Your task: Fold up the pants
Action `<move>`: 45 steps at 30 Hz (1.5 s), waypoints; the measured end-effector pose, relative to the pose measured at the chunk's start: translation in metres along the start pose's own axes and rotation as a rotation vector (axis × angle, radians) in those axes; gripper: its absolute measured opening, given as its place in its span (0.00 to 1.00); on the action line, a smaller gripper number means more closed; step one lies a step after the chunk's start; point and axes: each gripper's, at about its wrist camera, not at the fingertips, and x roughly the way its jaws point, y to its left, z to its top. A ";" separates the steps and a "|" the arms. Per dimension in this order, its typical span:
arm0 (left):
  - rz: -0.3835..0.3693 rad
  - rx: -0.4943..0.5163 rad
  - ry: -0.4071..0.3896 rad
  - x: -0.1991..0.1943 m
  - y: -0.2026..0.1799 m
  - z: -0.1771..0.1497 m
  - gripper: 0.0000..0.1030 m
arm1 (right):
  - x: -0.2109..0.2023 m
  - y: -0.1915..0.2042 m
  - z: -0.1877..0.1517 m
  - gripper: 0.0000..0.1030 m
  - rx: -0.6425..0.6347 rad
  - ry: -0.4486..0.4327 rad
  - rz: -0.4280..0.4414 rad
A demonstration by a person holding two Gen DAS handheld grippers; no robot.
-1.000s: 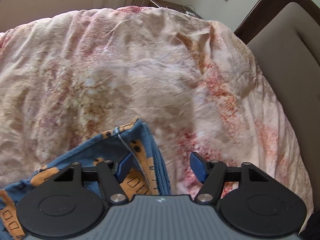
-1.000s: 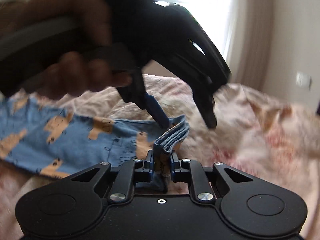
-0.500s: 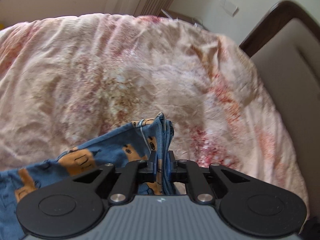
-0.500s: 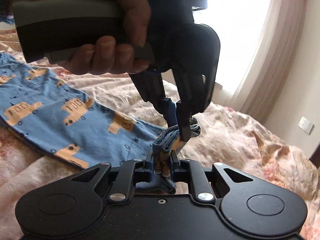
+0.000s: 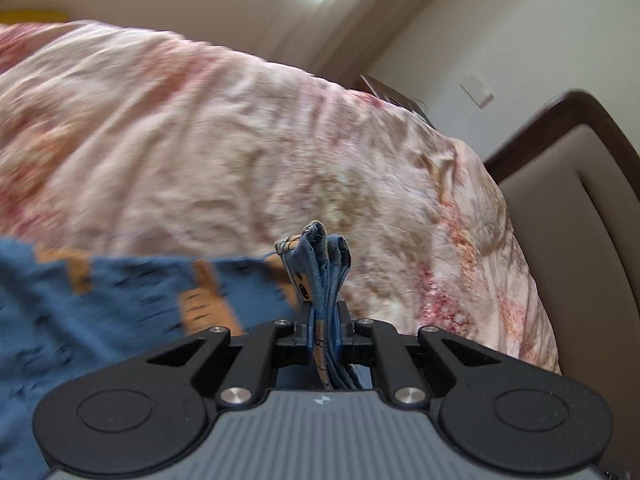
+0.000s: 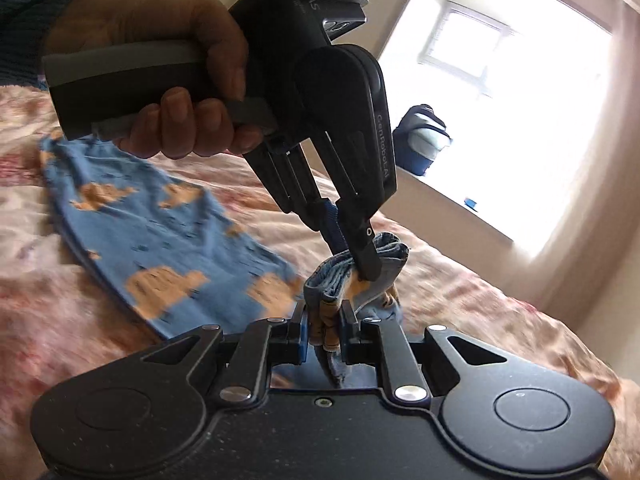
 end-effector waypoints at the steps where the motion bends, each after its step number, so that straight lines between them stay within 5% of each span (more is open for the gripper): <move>1: 0.007 -0.016 -0.002 -0.004 0.009 -0.003 0.09 | 0.002 0.007 0.003 0.15 -0.015 0.000 0.016; 10: 0.081 -0.105 0.015 -0.007 0.070 -0.028 0.09 | 0.039 0.066 0.022 0.15 -0.100 0.084 0.148; 18: 0.042 -0.200 -0.008 0.001 0.109 -0.051 0.09 | 0.059 0.092 0.009 0.16 -0.124 0.139 0.182; 45: 0.081 -0.173 -0.021 0.004 0.106 -0.053 0.09 | 0.061 0.089 0.003 0.17 -0.106 0.141 0.178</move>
